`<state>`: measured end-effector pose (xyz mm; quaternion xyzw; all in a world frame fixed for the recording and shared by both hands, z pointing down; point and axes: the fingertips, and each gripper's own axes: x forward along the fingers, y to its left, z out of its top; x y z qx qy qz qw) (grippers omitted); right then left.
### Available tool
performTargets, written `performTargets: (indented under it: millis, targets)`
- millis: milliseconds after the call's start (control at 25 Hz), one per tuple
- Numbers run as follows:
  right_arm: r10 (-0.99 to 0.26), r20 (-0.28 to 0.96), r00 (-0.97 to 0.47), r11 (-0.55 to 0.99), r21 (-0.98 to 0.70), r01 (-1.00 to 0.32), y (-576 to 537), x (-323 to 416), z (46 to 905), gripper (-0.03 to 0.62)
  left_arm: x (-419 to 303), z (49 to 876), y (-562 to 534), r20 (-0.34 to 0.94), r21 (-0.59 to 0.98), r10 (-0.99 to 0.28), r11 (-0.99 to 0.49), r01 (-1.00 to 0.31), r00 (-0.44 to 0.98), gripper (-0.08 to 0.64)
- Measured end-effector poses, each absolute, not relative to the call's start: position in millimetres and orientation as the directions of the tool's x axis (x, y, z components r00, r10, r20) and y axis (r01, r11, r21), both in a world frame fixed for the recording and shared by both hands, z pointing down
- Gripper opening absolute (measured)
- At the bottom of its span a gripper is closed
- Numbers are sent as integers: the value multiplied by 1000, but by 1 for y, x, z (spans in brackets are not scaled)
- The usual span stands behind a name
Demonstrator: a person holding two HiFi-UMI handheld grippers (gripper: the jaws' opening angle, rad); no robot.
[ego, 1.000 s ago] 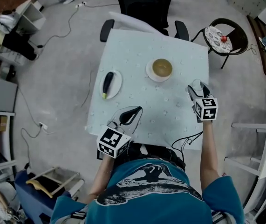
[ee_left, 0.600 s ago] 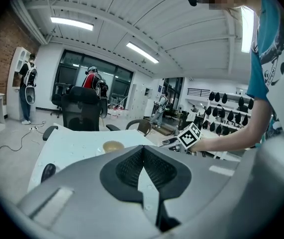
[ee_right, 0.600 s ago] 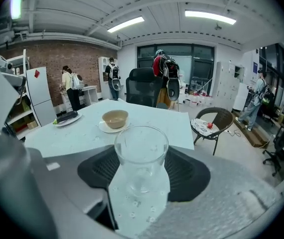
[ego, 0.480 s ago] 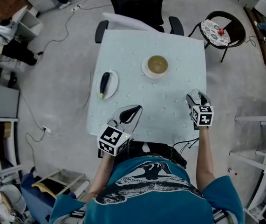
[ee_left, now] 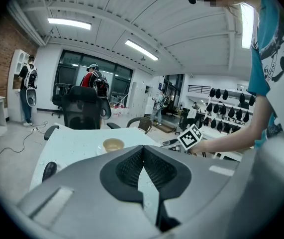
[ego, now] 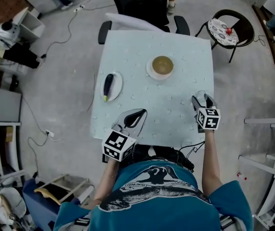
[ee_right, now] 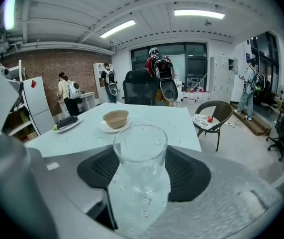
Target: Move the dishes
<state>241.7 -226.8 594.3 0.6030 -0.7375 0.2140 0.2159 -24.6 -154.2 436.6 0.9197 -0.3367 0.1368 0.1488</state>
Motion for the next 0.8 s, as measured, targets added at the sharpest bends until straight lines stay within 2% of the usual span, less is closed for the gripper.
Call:
performTargets:
  millis: [240, 480, 800]
  targets:
    - [-791, 587, -171, 154, -79, -985, -222, 244, 588, 301, -29, 438, -153, 362, 172, -590, -718, -674, 721, 11]
    - [-841, 512, -175, 145, -97, -985, -223, 246, 548, 305, -37, 437, -156, 364, 161, -612, -701, -695, 702, 11]
    - [-878, 412, -244, 228, -88, -970, -244, 231, 494, 304, -39, 442, -157, 376, 151, -613, -700, -698, 695, 11]
